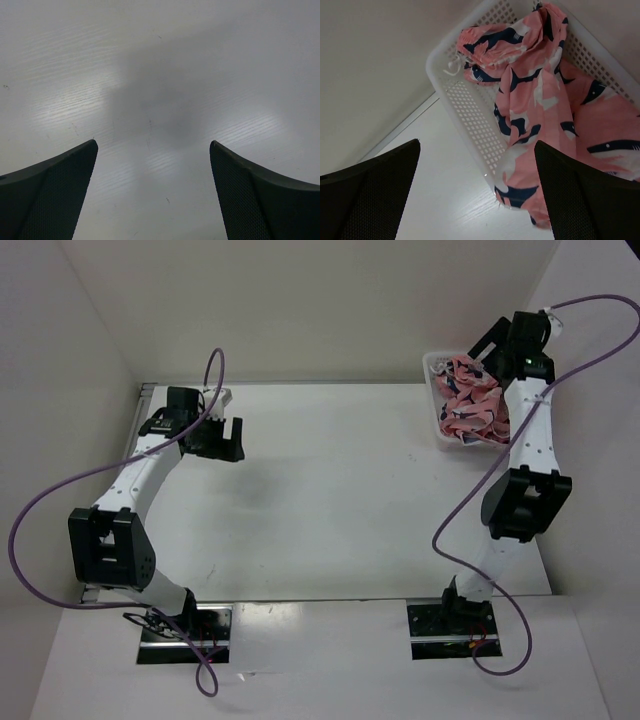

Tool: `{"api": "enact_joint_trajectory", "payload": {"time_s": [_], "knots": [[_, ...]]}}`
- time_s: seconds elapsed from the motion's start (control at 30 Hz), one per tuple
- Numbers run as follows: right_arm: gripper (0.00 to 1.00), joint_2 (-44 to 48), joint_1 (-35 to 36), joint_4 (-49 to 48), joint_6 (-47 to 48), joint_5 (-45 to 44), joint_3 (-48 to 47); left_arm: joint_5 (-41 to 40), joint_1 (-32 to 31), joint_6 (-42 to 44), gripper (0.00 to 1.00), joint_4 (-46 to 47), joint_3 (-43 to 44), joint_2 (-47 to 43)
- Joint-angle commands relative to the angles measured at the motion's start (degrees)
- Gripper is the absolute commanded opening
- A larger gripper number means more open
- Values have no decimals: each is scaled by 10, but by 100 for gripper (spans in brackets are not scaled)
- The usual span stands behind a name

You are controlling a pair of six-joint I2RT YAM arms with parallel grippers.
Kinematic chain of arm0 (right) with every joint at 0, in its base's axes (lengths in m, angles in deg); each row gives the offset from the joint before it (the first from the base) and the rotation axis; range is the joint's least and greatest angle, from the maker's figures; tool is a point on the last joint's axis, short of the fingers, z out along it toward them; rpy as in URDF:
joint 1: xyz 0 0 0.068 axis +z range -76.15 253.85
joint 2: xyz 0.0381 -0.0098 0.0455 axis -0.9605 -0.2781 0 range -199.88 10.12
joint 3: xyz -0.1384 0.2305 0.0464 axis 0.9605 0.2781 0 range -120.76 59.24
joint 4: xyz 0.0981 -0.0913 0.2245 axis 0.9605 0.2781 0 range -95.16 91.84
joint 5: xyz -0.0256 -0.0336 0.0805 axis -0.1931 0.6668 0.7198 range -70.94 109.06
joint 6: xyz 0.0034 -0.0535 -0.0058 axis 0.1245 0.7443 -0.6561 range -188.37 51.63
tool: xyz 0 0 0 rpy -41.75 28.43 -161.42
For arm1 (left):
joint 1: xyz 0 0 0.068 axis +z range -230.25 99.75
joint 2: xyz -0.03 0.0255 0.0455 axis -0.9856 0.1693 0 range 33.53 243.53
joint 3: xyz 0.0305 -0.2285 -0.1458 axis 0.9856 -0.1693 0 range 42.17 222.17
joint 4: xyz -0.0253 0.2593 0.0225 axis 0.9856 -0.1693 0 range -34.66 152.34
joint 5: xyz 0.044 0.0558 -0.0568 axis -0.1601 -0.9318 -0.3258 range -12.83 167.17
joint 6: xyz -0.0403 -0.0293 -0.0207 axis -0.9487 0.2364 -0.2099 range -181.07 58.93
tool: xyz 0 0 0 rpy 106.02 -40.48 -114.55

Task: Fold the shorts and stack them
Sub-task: Grab the shorts from the pile

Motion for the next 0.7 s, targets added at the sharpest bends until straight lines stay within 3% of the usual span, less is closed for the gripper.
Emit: {"api": "enact_joint_trajectory", "payload": {"time_s": [0.0,0.2,0.43,0.47,0.53,0.57,0.67], "knots": [[100,-86,-27,41,-15,47,-48,6,3,2,99,-10,1,-24],[89,-136,-37,70,-22,35,-73,-5,3,2,99,-15,-25,-43],[43,-142,-37,70,-22,28,-59,-5,3,2,99,-20,-36,-43],[27,-142,-37,70,-22,28,-59,-5,3,2,99,-20,-36,-43],[5,-135,-37,70,-22,28,-54,0,3,2,99,-20,-36,-43],[0,-125,-37,70,-22,28,-54,5,3,2,99,-20,-36,-43],[0,-95,-37,56,-22,28,-37,12,3,2,99,-20,-36,-43]]}}
